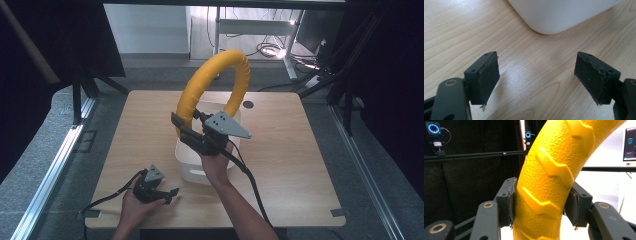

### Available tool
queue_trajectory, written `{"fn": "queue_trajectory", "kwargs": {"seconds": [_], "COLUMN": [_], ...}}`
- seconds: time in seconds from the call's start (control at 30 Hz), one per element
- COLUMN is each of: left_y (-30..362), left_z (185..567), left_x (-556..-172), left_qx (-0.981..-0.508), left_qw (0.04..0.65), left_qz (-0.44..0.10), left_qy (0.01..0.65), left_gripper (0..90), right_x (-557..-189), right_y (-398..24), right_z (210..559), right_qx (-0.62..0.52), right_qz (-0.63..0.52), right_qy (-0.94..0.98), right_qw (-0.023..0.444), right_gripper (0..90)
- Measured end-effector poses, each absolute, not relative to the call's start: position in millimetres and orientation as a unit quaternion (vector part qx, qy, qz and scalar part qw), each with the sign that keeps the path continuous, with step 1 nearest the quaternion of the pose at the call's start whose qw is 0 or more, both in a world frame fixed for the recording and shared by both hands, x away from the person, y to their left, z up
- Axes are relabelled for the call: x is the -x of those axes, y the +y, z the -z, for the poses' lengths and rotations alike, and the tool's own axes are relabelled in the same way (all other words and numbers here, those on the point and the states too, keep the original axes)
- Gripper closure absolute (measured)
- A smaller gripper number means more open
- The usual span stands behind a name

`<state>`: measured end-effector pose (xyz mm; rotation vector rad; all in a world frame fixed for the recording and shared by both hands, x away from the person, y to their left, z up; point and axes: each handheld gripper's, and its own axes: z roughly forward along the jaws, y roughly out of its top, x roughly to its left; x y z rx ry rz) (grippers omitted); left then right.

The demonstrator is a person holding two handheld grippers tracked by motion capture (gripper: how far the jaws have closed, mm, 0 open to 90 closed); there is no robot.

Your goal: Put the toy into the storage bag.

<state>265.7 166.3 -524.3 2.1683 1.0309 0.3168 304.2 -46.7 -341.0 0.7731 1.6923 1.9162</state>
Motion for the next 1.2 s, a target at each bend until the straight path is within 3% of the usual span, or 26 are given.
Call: {"fn": "queue_trajectory", "kwargs": {"seconds": [1.2], "left_y": [165.7], "left_z": [525.5], "left_x": [-265.8], "left_qx": [-0.837], "left_qw": [0.351], "left_qz": [-0.123], "left_qy": [0.402], "left_gripper": [20.2], "right_x": [-297.6], "right_y": [-38.3], "right_z": [383.8], "right_qx": [-0.32], "right_qz": [-0.677], "right_qy": [0.623], "right_qw": [0.225], "right_gripper": [48.2]}}
